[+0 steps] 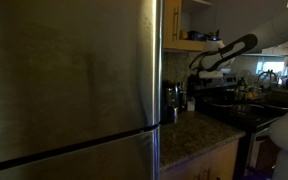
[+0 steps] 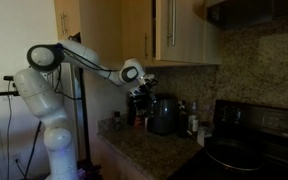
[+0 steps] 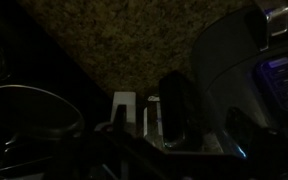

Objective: Pick up the olive oil bottle

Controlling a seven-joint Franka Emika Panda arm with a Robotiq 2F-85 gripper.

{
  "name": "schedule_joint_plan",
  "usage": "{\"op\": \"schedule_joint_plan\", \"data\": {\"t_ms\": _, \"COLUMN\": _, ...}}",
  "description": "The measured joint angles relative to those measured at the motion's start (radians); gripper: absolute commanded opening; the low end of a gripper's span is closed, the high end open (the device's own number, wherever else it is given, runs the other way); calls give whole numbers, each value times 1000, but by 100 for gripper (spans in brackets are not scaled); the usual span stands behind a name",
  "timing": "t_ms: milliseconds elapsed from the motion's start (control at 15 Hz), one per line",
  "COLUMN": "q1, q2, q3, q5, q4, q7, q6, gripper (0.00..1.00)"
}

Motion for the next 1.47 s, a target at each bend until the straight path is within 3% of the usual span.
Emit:
{"op": "schedule_joint_plan", "data": {"t_ms": 133, "q1": 0, "q2": 12, "q3": 0, "q5": -2, "q4": 8, "q7": 32, "q6": -2, "gripper": 100}}
{"op": "schedule_joint_plan", "data": {"t_ms": 333, "q1": -16, "q2": 83, "q3": -1, "q5": -6, "q4": 59, "q7": 206, "q6": 27, "gripper": 100}}
{"op": "schedule_joint_plan", "data": {"t_ms": 600, "q1": -24, "q2": 249, "q3": -17, "q5": -26, "q4": 173, "q7": 431, "q6": 170, "gripper": 100}}
{"op": "schedule_joint_plan", "data": {"t_ms": 800, "q1": -27, "q2": 353, "q3": -23, "q5": -144, "q4": 245, "q7": 660, "q6": 306, "gripper": 100}}
{"op": "schedule_joint_plan", "data": {"t_ms": 1200, "q1": -25, "q2": 368, "q3": -23, "q5": -158, "q4": 256, "q7": 684, "q6": 319, "gripper": 100}}
{"op": "schedule_joint_plan", "data": {"t_ms": 1467, "q1": -22, "q2": 423, "q3": -21, "q5": -157, "q4": 284, "q7": 686, "q6": 400, "gripper": 100}}
